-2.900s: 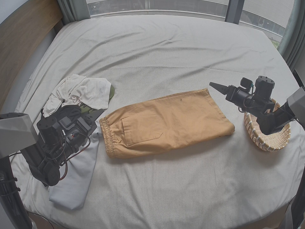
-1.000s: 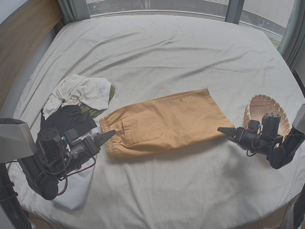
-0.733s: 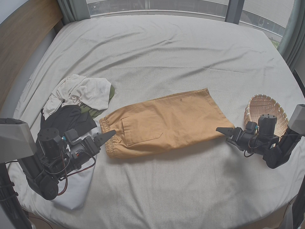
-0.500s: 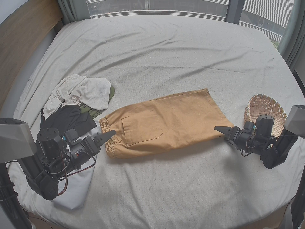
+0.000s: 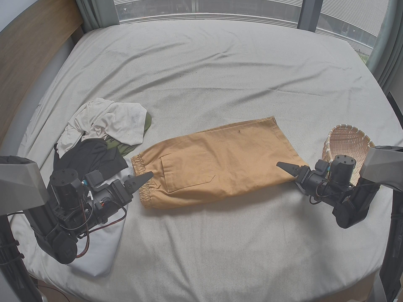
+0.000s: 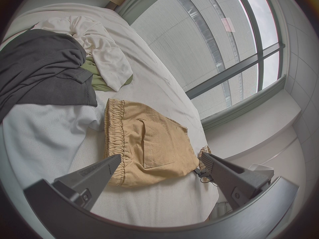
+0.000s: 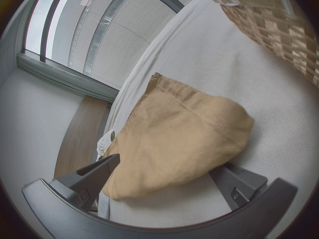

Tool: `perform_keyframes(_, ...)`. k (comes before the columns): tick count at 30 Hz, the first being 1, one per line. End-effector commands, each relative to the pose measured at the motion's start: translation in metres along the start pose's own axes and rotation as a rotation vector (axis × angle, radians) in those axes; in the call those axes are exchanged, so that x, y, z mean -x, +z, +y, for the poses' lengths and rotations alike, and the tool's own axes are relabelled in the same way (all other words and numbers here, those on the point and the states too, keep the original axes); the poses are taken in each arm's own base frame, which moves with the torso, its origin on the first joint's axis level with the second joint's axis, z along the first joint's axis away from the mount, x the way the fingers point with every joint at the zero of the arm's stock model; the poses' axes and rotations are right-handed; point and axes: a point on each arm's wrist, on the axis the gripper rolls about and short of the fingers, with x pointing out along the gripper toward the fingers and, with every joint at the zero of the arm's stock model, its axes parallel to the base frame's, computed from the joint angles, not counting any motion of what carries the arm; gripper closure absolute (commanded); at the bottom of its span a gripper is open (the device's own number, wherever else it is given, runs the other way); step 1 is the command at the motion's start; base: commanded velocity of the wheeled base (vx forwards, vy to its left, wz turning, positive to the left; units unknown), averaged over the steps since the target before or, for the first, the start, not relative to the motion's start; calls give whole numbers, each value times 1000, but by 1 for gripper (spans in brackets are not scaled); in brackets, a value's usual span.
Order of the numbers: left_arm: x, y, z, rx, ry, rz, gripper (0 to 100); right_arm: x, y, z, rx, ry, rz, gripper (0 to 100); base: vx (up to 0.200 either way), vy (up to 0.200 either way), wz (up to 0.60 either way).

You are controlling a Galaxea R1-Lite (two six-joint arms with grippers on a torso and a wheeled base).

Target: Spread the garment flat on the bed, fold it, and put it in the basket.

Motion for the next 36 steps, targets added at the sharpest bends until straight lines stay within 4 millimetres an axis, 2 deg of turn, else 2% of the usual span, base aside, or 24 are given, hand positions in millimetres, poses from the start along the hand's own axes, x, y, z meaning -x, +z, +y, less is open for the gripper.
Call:
perform_keyframes(1,0,0,0,1,-1,1,0,-10,-13,-8,-8,8,2,0,0,0,0)
perform_keyframes(6,0,0,0,1,-1,1,0,-18,-20,-13,1,8,-16,0,0,0,0)
perform_keyframes(22,0,1,-1,-1,-4,-2,0,-21,-20,-11,3,-2,-36,0,0,0,0)
perform_keyframes(23,0,1,-1,-1,-4,-2,0,-21,-20,-11,3,-2,-36,100,0,0,0)
perform_keyframes(36,0,2,0,29,-12,0,0,-18,-21,-8,-8,-1,-33,100,0,0,0)
